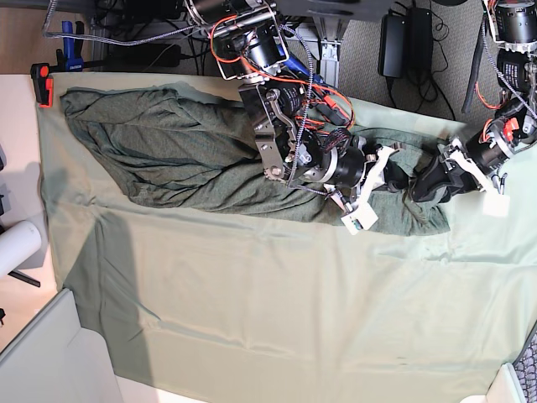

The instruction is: Fold the T-shirt properly

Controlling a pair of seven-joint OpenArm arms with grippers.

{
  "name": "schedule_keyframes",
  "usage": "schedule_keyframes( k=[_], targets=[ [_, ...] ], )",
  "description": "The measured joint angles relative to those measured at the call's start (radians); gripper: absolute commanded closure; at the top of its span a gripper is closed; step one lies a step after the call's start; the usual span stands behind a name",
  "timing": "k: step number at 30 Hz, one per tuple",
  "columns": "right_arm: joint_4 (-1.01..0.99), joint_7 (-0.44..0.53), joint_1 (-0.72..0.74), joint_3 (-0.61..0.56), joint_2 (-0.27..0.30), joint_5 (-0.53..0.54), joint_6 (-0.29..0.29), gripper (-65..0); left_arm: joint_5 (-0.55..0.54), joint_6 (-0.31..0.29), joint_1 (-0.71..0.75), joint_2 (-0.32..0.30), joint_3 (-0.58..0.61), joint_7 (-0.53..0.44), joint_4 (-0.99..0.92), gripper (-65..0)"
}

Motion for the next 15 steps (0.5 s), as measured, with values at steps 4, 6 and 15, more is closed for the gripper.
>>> schedule_keyframes(
  k=[4, 6, 15],
  targets=[
    [0.001, -0.003, 0.000, 0.000, 0.000, 0.000, 0.000, 0.0, 0.035, 0.000, 0.000, 0.001, 0.000, -0.030, 0.000, 0.0],
    [0.008, -0.008, 0.000, 0.000, 0.000, 0.000, 0.000, 0.0, 0.049, 0.000, 0.000, 0.003, 0.000, -0.039, 0.000, 0.0],
    [0.169, -0.103, -0.014, 0.000, 0.006, 0.016, -0.003, 0.0, 0.083, 0.000, 0.000, 0.003, 0.002, -0.048, 0.000, 0.0]
  ],
)
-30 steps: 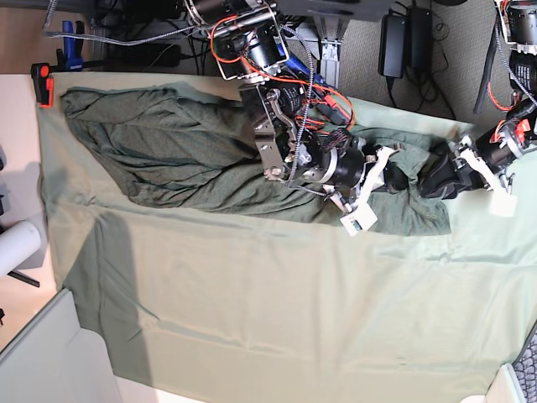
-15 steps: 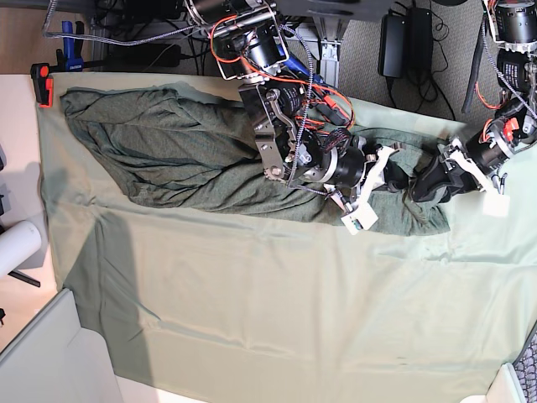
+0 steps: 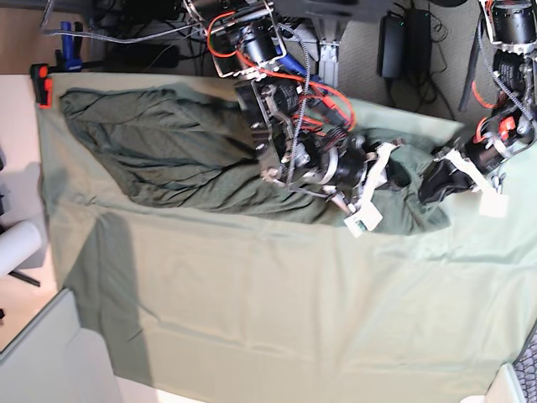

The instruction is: Fold the T-shirt properly

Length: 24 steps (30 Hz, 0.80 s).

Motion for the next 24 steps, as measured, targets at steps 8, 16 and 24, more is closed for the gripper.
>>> schedule_keyframes(
  k=[8, 16, 24],
  targets=[
    [0.230, -0.030, 0.010, 0.050, 0.042, -0.068, 0.003, 0.0, 0.036, -0.004, 0.000, 0.003, -0.034, 0.010, 0.001, 0.0],
    [0.267, -0.032, 0.008, 0.309, 0.174, -0.103, 0.003, 0.0, 0.037, 0.000, 0.004, -0.035, -0.105, 0.031, -0.003, 0.0],
    [0.267, -0.062, 0.005, 0.532, 0.294, 0.050, 0.002, 0.0, 0.052, 0.000, -0.003, -0.043, -0.105, 0.031, -0.003, 0.0]
  ],
)
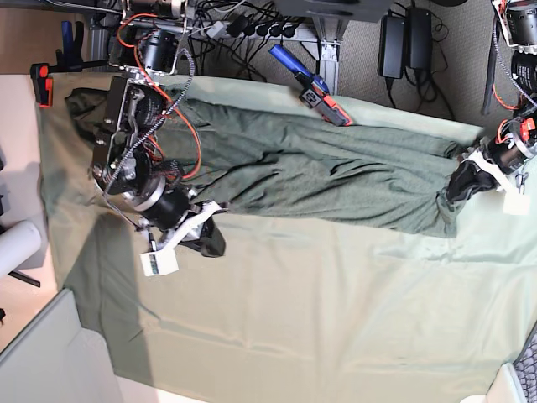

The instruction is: Fold the T-shirt properly

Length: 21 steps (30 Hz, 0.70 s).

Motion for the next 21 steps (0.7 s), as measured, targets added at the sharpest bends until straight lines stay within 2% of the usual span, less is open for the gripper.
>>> schedule_keyframes(
  k=[7, 16, 21],
  targets=[
    [0.000, 0.000, 0.000, 0.092, 0.024, 0.025, 0.000, 0.0, 0.035, 0.001, -0.045, -0.003, 0.000, -0.001, 0.000, 0.0],
    [0.000, 0.000, 0.000, 0.092, 0.024, 0.029, 0.000, 0.0, 0.115, 0.000, -0.115, -0.003, 0.000, -0.001, -0.001, 0.0],
    [0.000, 0.000, 0.000, 0.092, 0.024, 0.029, 0.000, 0.0, 0.151, 0.000, -0.136, -0.019, 0.002, -0.043, -0.033, 0.0]
  ],
)
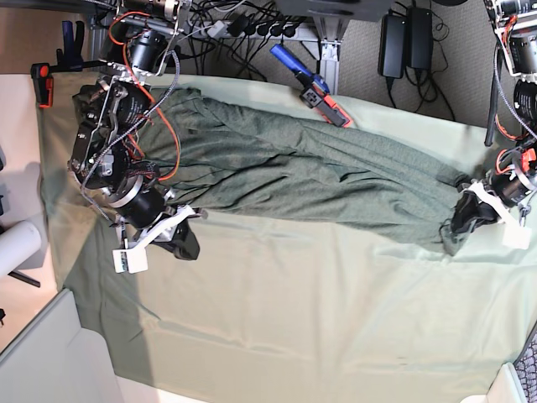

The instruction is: Fold the T-shirt properly

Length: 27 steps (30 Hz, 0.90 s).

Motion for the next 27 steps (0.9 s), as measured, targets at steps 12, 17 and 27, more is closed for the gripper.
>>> schedule_keyframes(
  k=[12, 17, 27],
  targets=[
    [0.000, 0.000, 0.000, 0.000, 0.000, 0.000, 0.000, 0.0, 0.005, 0.003, -0.203, -0.109, 0.000, -0.006, -0.294, 0.0],
    [0.000, 0.000, 0.000, 0.000, 0.000, 0.000, 0.000, 0.0, 0.051, 0.003, -0.273, -0.143, 0.000, -0.035, -0.336, 0.0],
    [0.000, 0.005, 0.000, 0.000, 0.000, 0.000, 0.000, 0.0, 0.056, 0.003, -0.291, -0.202, 0.000, -0.047, -0.353, 0.0]
  ],
)
